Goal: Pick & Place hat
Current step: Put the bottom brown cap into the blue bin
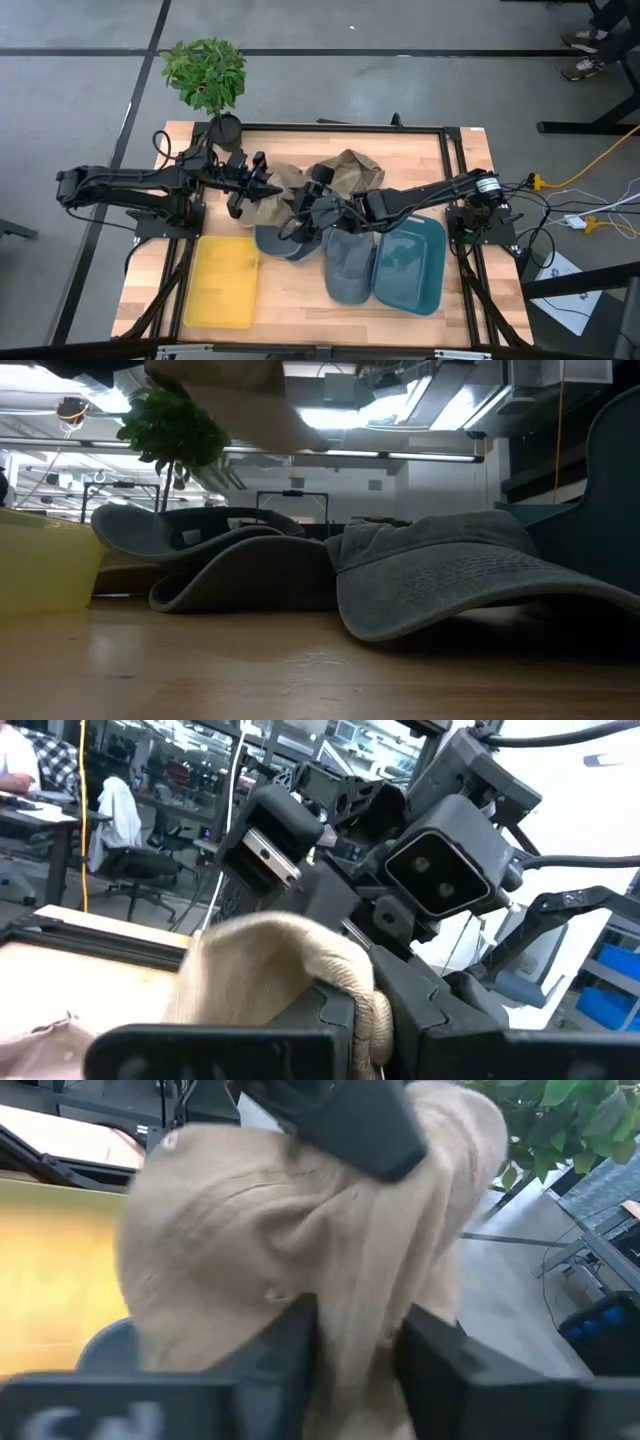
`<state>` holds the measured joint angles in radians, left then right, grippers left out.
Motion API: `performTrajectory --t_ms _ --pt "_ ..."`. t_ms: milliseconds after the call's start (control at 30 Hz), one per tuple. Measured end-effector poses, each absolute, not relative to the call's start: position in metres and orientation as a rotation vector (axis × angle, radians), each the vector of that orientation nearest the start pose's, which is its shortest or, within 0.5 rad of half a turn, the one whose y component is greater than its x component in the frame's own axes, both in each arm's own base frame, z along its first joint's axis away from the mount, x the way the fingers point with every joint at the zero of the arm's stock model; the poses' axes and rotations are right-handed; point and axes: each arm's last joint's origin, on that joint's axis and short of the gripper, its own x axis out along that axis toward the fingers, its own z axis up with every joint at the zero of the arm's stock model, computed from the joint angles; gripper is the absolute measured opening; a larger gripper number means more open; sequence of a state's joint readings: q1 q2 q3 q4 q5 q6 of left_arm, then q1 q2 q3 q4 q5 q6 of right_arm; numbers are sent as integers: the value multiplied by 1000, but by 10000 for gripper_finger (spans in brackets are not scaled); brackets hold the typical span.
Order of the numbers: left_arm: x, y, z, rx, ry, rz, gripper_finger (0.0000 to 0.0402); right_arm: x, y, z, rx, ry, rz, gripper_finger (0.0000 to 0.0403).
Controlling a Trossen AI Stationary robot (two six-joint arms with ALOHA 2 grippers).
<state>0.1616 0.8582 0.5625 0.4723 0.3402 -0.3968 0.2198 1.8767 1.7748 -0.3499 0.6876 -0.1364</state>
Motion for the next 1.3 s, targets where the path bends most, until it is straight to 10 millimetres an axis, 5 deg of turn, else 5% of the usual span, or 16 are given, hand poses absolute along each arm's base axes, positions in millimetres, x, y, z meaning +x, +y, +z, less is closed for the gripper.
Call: performTrajectory --t_ms 100,167,500,800,1300 --pt "189 21 306 -333 -126 -198 17 424 76 350 -342 447 -430 33" --pt "189 21 305 -311 -113 -210 20 423 76 349 -364 463 -426 17" --pt "188 12 299 120 -92 -304 102 399 74 354 -342 618 -256 16" --pt "190 -6 287 849 -99 -322 181 386 69 356 -94 708 -78 16" --pt "197 -43 282 1399 -85 -192 194 390 59 357 123 705 -14 17"
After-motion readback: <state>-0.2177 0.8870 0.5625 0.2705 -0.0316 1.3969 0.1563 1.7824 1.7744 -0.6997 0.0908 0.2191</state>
